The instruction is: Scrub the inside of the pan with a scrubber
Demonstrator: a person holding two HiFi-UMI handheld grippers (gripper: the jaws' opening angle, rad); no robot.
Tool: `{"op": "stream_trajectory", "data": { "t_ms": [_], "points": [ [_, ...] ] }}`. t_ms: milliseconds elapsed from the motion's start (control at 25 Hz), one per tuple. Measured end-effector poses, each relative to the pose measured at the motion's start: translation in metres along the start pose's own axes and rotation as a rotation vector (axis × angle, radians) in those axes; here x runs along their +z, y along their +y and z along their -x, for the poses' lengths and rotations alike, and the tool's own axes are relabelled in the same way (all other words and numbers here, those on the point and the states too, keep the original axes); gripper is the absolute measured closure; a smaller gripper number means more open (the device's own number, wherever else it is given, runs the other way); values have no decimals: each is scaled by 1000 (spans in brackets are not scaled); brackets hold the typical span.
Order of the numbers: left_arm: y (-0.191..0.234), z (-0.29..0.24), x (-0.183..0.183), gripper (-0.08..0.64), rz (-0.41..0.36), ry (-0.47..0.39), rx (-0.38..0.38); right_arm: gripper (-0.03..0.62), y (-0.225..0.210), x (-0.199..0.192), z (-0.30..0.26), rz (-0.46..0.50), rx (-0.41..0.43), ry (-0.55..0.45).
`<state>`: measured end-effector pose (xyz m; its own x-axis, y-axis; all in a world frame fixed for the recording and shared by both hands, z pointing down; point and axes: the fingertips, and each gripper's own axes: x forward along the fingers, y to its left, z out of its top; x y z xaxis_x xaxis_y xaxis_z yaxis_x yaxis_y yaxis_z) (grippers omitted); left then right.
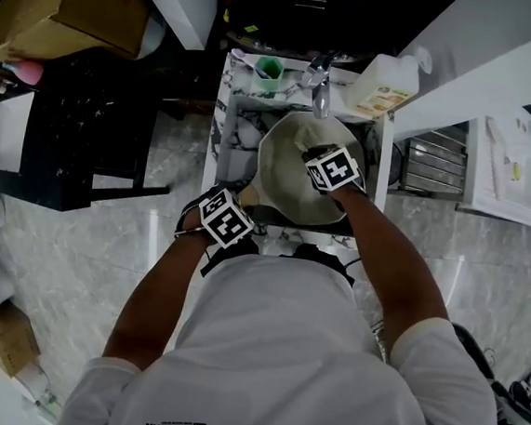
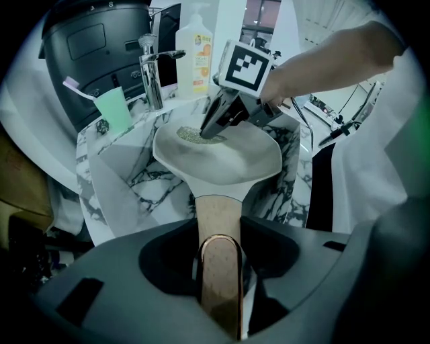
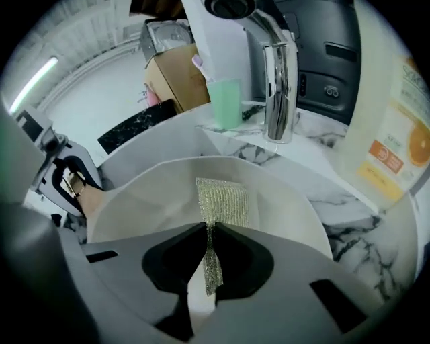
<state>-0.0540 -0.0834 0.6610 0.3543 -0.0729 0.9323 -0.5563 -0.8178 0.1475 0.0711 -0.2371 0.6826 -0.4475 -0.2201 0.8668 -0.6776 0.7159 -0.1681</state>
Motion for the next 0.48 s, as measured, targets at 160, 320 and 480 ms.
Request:
{"op": "stream_trajectory", "data": {
  "t_ms": [160, 320, 480],
  "points": [
    [0, 7, 7, 360, -4, -15, 12, 525, -5, -4, -23, 47, -10, 47],
    [1, 6, 8, 360, -9, -17, 18, 525, -1, -11, -44, 33, 27, 89],
    [3, 5, 7, 360, -10, -17, 17, 525, -1, -15, -59, -44, 64, 104]
  ]
}}
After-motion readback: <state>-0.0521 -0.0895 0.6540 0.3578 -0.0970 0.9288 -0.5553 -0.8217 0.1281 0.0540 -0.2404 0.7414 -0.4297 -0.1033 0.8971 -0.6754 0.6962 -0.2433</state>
